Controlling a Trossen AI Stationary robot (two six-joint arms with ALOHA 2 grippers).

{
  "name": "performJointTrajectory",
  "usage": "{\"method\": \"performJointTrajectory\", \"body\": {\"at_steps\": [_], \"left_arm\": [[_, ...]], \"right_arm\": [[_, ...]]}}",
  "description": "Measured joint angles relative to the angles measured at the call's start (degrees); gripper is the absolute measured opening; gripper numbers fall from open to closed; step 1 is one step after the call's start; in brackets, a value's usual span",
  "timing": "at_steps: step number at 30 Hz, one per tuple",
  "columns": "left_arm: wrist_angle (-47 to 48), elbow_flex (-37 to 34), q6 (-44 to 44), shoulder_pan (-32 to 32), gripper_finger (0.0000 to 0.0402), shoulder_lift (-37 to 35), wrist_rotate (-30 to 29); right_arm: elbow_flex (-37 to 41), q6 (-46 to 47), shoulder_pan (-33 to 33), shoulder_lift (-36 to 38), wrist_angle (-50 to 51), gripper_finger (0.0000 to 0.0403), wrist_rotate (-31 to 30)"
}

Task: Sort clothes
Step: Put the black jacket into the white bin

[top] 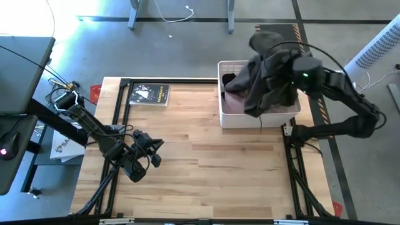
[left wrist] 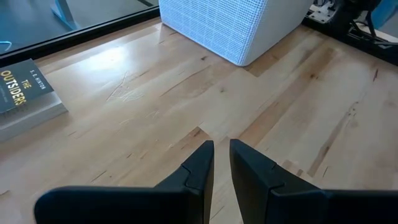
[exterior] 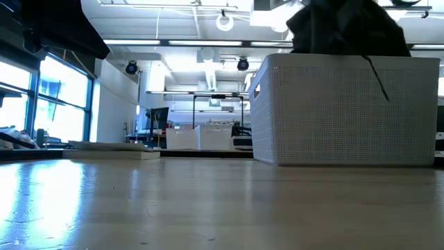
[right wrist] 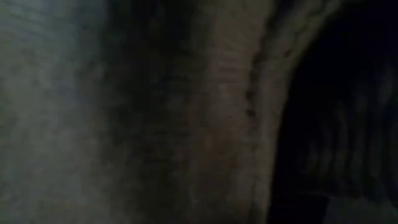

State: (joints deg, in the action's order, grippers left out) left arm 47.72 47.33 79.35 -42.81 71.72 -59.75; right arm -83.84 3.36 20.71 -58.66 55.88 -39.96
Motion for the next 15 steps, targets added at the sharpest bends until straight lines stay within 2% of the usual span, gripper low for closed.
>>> {"method": "performJointTrajectory", "body": {"at_steps": [3,9,11,15], "left_arm": [[0.0,0.0,0.0,0.0,0.0048,0.0,-0.3],[-0.1,0.0,0.0,0.0,0.0048,0.0,-0.4],[-0.2,0.0,0.0,0.0,0.0048,0.0,-0.4],[-0.2,0.0,0.0,0.0,0.0048,0.0,-0.4]], "right_arm": [[2.5,0.4,5.5,-2.9,-0.1,0.0055,8.3],[6.8,-3.2,13.8,-13.4,-0.2,0.0055,24.2],[8.4,-4.1,15.1,-17.2,0.6,0.0055,28.1],[12.9,-6.3,16.5,-23.1,-0.4,0.0055,31.6]]}}
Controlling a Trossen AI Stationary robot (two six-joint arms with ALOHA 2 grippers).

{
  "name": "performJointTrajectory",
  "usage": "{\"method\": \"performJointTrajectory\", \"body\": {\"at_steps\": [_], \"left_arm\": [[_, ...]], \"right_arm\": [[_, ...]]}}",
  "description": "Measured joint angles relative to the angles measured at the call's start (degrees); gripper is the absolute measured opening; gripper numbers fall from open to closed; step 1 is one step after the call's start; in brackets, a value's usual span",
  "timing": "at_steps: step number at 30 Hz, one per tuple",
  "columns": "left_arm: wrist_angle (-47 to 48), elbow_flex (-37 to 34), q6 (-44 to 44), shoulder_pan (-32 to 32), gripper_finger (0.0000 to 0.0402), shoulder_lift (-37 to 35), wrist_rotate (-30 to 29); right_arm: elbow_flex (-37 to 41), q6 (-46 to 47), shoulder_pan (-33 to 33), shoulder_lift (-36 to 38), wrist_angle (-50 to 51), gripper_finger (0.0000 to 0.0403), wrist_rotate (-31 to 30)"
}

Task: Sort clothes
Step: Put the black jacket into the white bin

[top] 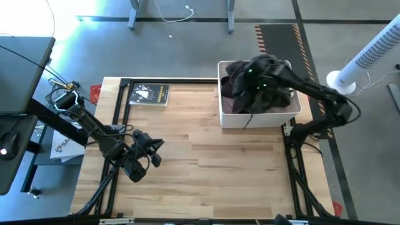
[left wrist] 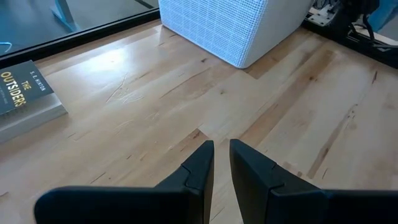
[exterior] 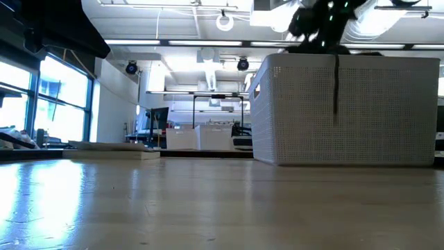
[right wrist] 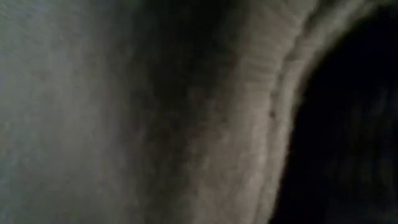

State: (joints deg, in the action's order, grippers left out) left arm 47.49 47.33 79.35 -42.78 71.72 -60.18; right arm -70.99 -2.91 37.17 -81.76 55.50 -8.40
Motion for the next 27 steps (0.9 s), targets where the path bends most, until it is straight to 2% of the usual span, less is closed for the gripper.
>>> {"method": "performJointTrajectory", "body": {"at_steps": [4,8,12,15,22,24,27], "left_arm": [[-0.5,0.0,0.0,0.0,0.0048,0.0,0.0],[-0.9,0.0,0.0,0.0,0.0048,0.0,0.0],[-0.9,0.0,0.0,0.0,0.0048,0.0,0.0],[-1.0,0.0,0.0,0.0,0.0048,0.0,0.1],[-1.1,0.0,0.0,0.0,0.0048,0.0,0.5],[-1.0,0.0,0.0,0.0,0.0048,0.0,0.6],[-1.0,0.0,0.0,0.0,0.0048,0.0,0.6]], "right_arm": [[5.8,-1.8,0.6,-3.5,-4.9,0.0055,0.4],[10.5,-3.6,2.0,-4.4,-11.0,0.0055,5.3],[10.6,-3.1,2.8,-4.7,-11.8,0.0055,8.2],[6.9,-1.7,2.4,-4.9,-8.0,0.0067,8.4],[-9.9,0.5,-0.8,-5.1,9.1,0.0215,9.5],[-15.3,1.9,-1.6,-5.1,14.9,0.0241,9.5],[-23.2,3.2,-2.6,-5.1,21.5,0.0256,9.3]]}}
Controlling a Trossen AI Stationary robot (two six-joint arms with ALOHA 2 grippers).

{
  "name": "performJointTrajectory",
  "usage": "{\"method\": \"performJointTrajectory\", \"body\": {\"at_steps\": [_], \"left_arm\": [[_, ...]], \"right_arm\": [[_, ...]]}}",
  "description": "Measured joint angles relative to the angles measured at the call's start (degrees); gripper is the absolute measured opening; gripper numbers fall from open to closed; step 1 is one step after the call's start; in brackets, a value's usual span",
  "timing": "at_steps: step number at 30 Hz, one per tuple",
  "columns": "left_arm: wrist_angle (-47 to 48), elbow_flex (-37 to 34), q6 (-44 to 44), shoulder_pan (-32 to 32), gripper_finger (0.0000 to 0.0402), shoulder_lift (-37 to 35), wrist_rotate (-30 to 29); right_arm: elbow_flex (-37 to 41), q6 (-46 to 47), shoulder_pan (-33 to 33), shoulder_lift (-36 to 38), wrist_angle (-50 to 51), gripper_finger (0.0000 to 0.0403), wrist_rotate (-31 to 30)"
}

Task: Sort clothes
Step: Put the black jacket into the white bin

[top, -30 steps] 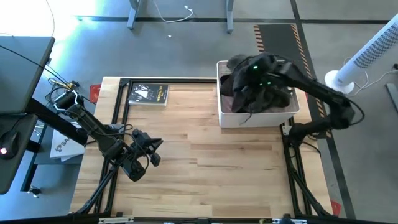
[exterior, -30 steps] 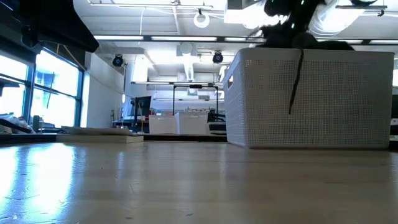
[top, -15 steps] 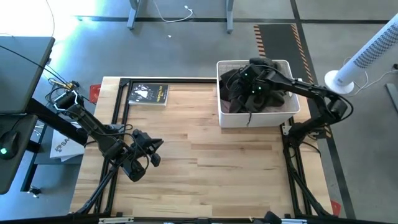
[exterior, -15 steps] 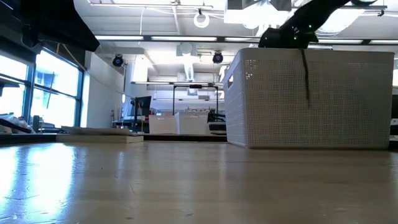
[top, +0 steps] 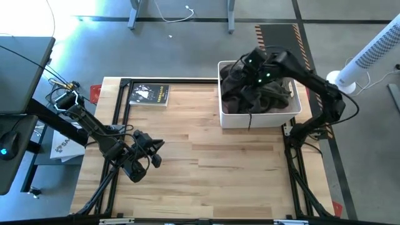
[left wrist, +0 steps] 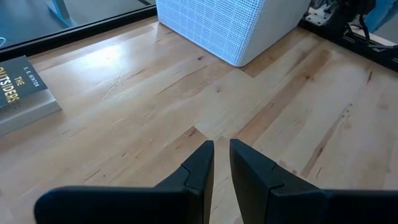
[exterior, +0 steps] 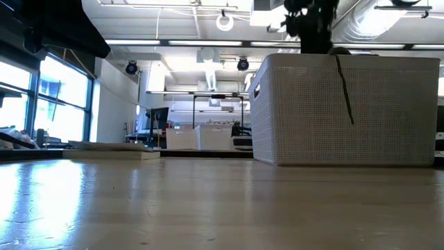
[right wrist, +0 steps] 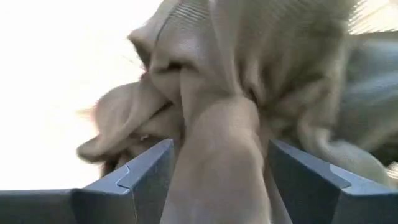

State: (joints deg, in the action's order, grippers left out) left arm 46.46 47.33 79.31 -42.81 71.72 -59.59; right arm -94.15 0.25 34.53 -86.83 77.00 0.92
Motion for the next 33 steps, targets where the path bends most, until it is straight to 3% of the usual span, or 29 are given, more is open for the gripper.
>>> {"method": "performJointTrajectory", "body": {"at_steps": [4,8,13,17,19,25,30,33], "left_arm": [[0.0,0.0,0.0,0.0,0.0048,0.0,0.1],[0.0,0.0,0.0,0.0,0.0048,0.0,0.2],[0.0,0.0,0.0,0.0,0.0048,0.5,0.7],[0.0,0.0,0.0,0.0,0.0048,1.1,0.8],[0.0,0.0,0.0,0.0,0.0048,1.2,0.8],[-0.2,0.0,0.0,0.0,0.0048,1.1,0.8],[-0.2,0.0,0.0,0.0,0.0048,1.1,0.5],[-0.2,0.0,0.0,0.0,0.0048,1.1,0.5]], "right_arm": [[-7.9,-1.5,-1.7,0.7,4.2,0.0259,-0.9],[-7.1,-5.6,-3.1,5.1,-6.1,0.0260,-4.2],[5.5,-4.9,1.0,12.4,-20.6,0.0254,-5.5],[18.9,0.1,7.2,15.8,-28.7,0.0250,-16.2],[24.8,2.2,10.5,16.0,-31.3,0.0249,-17.9],[39.6,8.0,14.5,14.9,-38.3,0.0249,-7.4],[50.2,12.3,13.8,15.4,-47.1,0.0249,-7.1],[52.2,13.0,13.8,15.3,-48.8,0.0249,-5.9]]}}
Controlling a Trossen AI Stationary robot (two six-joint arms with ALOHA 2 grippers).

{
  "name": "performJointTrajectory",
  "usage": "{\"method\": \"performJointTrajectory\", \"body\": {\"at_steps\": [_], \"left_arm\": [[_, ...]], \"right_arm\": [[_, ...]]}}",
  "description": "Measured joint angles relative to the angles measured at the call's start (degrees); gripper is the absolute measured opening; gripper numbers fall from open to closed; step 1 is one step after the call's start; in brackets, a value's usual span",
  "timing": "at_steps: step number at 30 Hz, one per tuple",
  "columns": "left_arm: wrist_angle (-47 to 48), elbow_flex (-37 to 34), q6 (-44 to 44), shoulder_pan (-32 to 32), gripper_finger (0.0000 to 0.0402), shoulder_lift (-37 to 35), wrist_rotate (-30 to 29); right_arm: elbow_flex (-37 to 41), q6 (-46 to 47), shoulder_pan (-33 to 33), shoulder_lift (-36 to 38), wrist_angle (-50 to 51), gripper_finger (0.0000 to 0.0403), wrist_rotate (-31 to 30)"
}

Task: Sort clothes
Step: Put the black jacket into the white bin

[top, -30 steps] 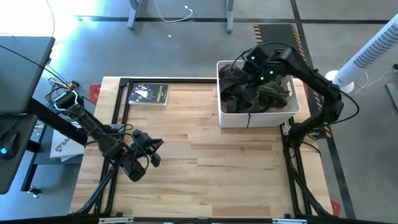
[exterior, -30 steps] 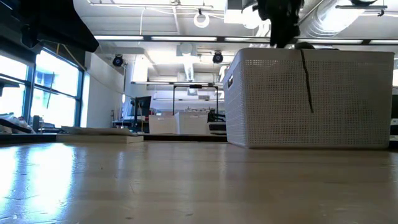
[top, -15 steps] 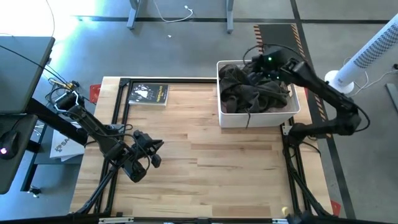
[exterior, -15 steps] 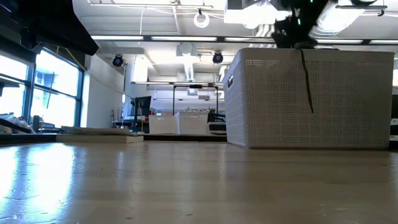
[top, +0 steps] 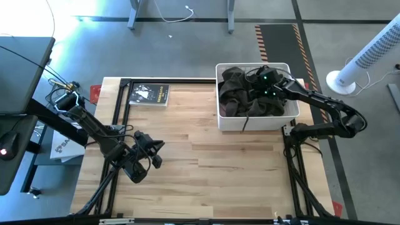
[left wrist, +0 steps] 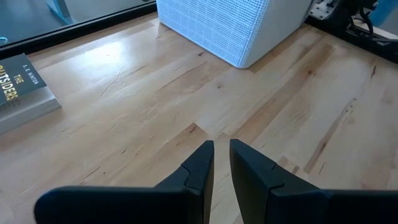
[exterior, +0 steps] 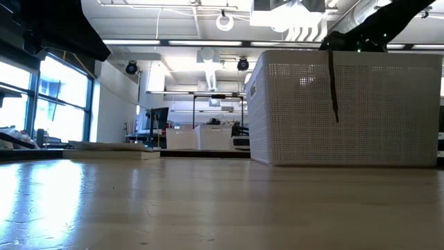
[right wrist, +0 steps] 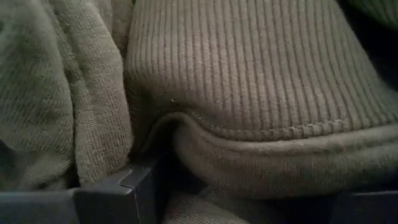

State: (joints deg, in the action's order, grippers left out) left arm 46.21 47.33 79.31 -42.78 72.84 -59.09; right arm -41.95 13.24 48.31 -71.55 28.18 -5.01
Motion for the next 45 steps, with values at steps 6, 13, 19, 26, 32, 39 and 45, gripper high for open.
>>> {"method": "performJointTrajectory", "body": {"at_steps": [6,13,19,26,32,39,45], "left_arm": [[0.0,0.0,0.0,0.0,0.0048,0.0,0.0],[0.0,0.0,0.0,0.0,0.0048,0.0,-0.1],[0.0,0.0,0.0,0.0,0.0048,0.0,-0.1],[0.0,0.0,0.0,0.0,0.0048,0.0,-0.2],[0.0,0.0,0.0,0.0,0.0048,0.0,-0.2],[-0.1,0.0,0.0,0.0,0.0048,0.0,-0.1],[-1.4,0.0,-1.0,0.0,0.0048,0.0,-0.1]], "right_arm": [[-8.1,0.9,-0.5,2.0,10.1,0.0249,0.0],[-21.8,1.3,-8.3,6.6,22.2,0.0249,-7.5],[-25.7,-2.7,-22.9,10.1,24.3,0.0249,-9.3],[-25.8,-12.3,-47.6,10.9,26.4,0.0249,-10.6],[-25.8,-3.7,-64.3,8.5,26.1,0.0249,-22.1],[-25.7,23.7,-71.5,-0.1,35.4,0.0249,-29.4],[-25.6,42.7,-71.6,-8.8,51.8,0.0249,-31.8]]}}
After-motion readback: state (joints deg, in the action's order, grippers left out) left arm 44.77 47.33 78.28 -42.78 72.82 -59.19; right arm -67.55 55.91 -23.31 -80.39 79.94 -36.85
